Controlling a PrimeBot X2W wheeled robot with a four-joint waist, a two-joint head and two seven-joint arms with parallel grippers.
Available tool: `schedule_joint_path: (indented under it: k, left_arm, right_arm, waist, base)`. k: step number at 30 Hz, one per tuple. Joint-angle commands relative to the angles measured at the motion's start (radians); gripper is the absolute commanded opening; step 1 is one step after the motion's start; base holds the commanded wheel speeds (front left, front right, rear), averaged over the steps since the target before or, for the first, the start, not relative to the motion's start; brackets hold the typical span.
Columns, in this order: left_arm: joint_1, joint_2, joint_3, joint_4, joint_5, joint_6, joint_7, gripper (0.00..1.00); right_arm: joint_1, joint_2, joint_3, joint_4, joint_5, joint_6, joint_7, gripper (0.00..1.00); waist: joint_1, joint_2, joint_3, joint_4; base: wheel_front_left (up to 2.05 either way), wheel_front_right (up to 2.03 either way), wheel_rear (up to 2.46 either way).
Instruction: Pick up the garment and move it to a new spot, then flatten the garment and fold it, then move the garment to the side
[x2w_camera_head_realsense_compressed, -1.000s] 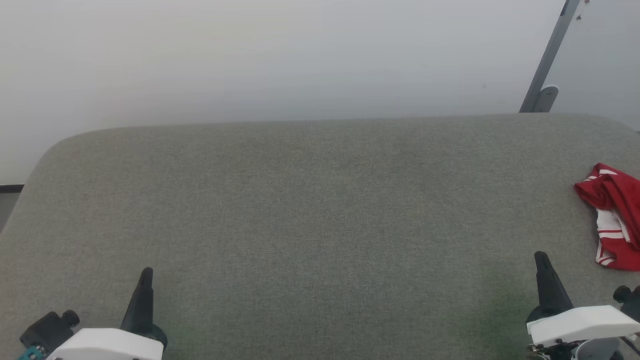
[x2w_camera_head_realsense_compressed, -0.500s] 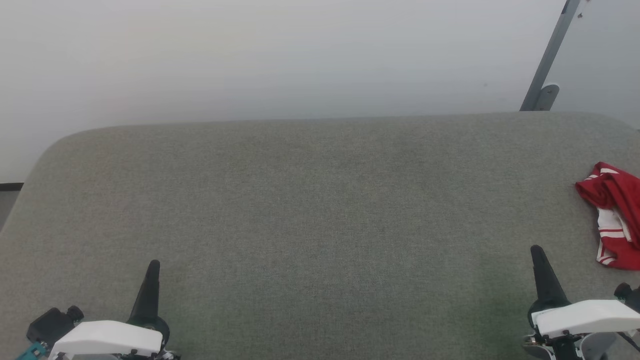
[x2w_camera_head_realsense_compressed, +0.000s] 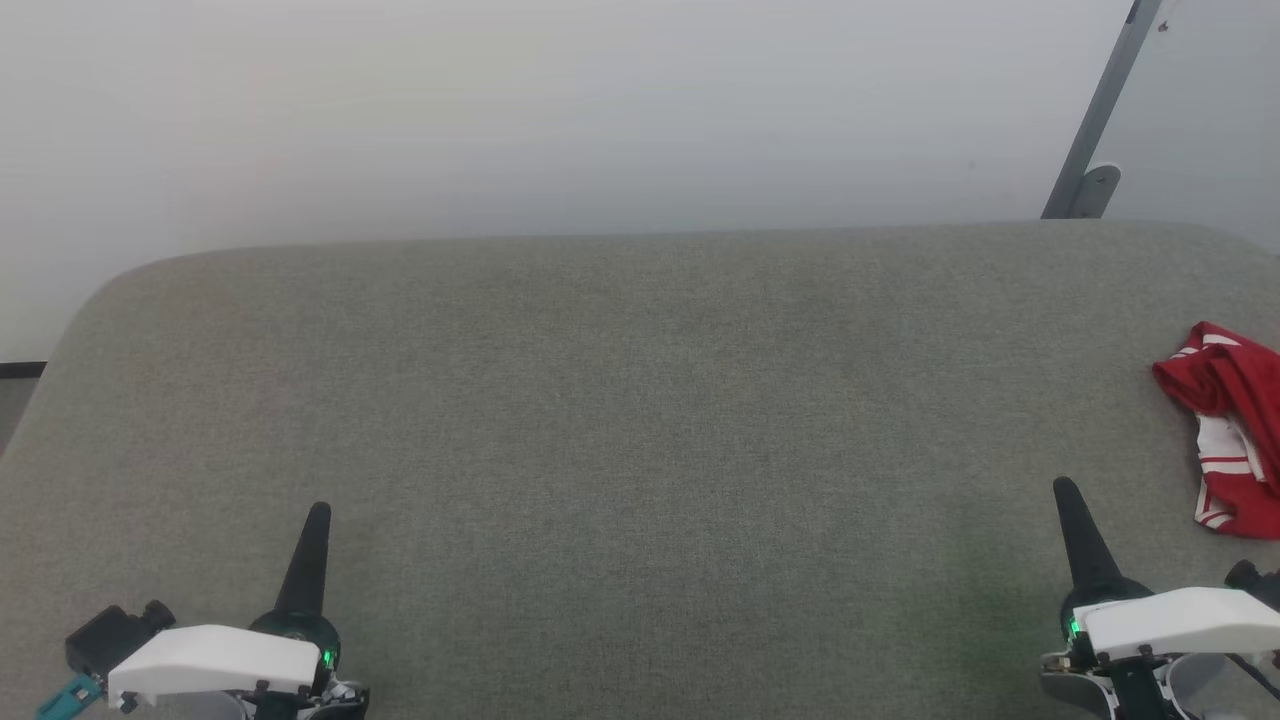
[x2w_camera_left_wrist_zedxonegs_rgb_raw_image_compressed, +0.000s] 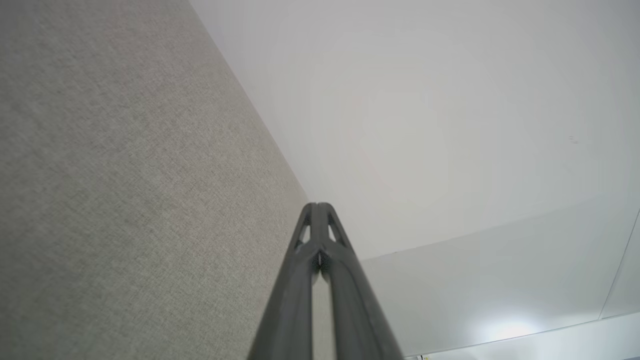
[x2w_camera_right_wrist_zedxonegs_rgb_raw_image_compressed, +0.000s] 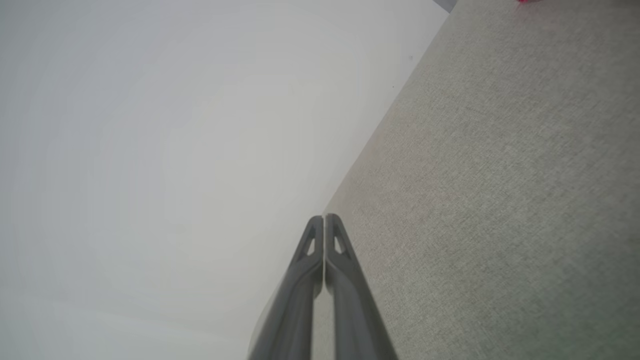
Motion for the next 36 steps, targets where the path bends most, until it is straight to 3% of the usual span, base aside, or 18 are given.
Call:
schedule_joint_path:
  k: [1,36]
  left_arm:
    - [-0.026,-0.001,0.005,-0.007,-0.031,-0.002,0.006,0.00]
    - [-0.068,-0.044,0.014,-0.001,-0.261,-0.003,0.083,0.00]
  right_arm:
    - [-0.023,0.002,0.003,-0.003,0.030,0.000,0.006,0.00]
    - [-0.055,0.009,0.013,0.004,0.336,0.000,0.081,0.00]
  waist:
    - [0.0000,0.0000,0.001,0.000]
    - [0.0000,0.0000,0.013,0.001]
  base:
    - [0.00,0.00,0.00]
    - [0.00,0.00,0.00]
